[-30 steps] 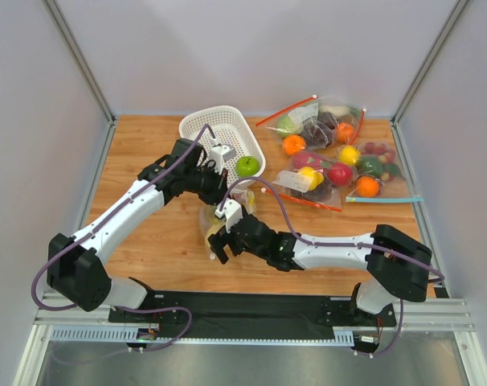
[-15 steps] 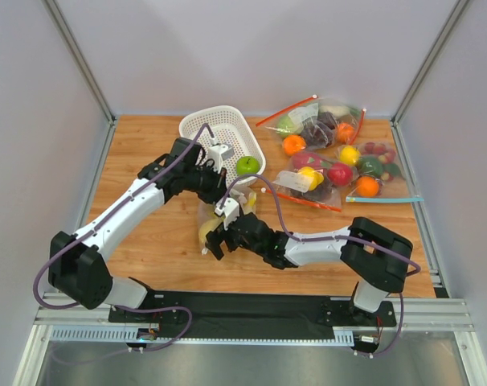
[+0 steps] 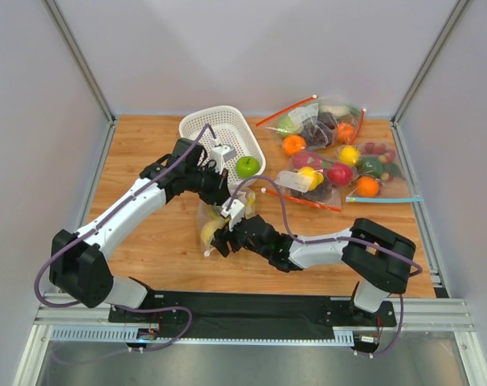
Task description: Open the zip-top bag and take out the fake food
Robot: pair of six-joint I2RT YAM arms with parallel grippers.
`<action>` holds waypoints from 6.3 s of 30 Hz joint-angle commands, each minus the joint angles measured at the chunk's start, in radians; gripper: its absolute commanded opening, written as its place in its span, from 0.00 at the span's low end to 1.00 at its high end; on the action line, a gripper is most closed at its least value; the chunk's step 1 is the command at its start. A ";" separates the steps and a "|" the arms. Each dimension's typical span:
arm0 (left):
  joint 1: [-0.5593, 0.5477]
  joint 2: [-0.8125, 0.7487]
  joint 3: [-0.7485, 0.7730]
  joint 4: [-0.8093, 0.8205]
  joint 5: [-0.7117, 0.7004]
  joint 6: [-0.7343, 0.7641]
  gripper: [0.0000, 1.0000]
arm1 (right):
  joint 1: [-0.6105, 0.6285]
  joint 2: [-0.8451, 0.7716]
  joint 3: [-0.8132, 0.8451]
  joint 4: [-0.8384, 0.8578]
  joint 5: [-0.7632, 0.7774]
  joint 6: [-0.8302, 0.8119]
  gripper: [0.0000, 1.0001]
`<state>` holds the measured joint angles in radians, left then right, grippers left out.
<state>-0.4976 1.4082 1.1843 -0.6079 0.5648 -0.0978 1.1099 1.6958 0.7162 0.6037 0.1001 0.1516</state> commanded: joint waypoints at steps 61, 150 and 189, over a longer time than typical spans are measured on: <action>-0.002 -0.037 0.037 -0.016 -0.068 0.024 0.00 | -0.552 0.209 0.887 -0.588 -0.390 -0.041 0.37; -0.002 -0.071 0.034 -0.012 -0.060 0.029 0.00 | -0.133 -0.214 0.307 -0.680 -0.208 0.079 0.34; -0.002 -0.075 0.034 -0.009 -0.036 0.026 0.00 | -0.139 -0.200 0.287 -0.656 0.147 0.079 0.47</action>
<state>-0.4961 1.3647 1.1847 -0.6281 0.5053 -0.0803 0.9783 1.5356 0.9974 -0.0792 0.2352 0.2222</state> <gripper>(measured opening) 0.006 0.467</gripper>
